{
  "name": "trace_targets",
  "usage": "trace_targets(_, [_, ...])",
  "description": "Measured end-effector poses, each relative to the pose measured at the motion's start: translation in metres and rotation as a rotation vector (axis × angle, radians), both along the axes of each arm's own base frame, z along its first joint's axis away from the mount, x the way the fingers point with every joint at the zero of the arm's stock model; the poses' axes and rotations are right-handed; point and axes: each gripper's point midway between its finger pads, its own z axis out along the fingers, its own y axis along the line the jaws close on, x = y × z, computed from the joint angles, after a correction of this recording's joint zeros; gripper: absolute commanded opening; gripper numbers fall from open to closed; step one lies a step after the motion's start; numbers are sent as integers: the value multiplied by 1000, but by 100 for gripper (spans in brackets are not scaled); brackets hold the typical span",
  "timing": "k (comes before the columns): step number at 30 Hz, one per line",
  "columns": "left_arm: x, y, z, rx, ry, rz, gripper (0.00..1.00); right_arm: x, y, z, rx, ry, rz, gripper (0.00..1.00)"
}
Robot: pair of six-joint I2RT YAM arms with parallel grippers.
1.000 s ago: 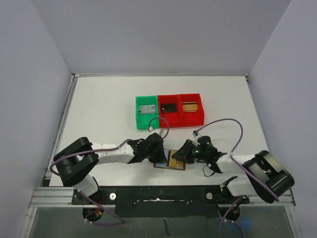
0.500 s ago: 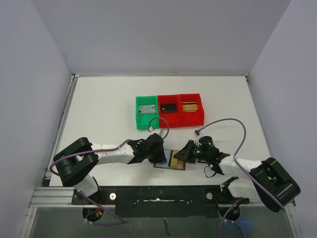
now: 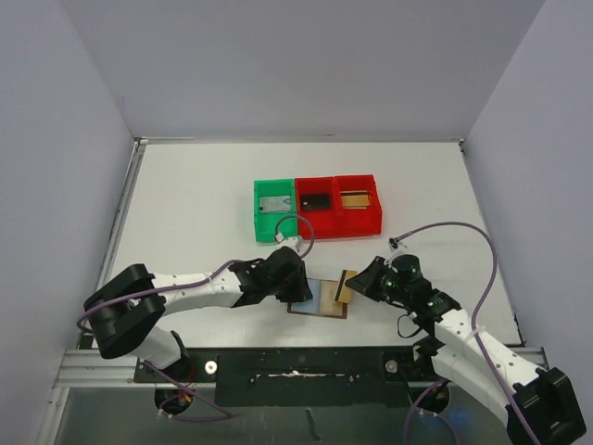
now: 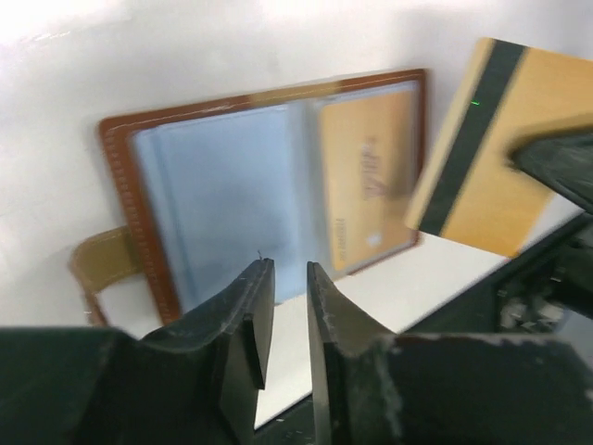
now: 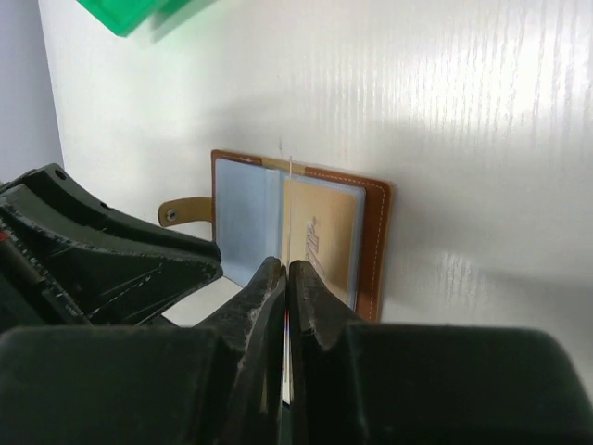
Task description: Take the credit cards out of the card holder
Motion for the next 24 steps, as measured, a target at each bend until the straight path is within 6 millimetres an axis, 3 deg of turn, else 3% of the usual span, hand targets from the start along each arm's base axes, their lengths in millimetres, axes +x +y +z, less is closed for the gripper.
trace_targets(5, [1, -27, 38, -189, -40, -58, 25, 9, -8, 22, -19, -89, -28, 0])
trace_targets(7, [2, -36, 42, -226, -41, -77, 25, 12, -11, 25, -30, -104, -41, 0])
trace_targets(12, [-2, -38, 10, -175, 23, -88, 22, 17, -25, 30, -113, -117, -67, 0])
trace_targets(15, [-7, -28, -12, -108, 75, -76, 21, 29, -39, 48, -175, -158, -102, 0])
trace_targets(20, [-6, -26, -11, -101, 78, -58, 24, 54, -69, 73, -244, -211, -175, 0])
trace_targets(24, [-6, -24, -2, -108, 65, -53, 30, 68, -101, 73, -284, -197, -237, 0])
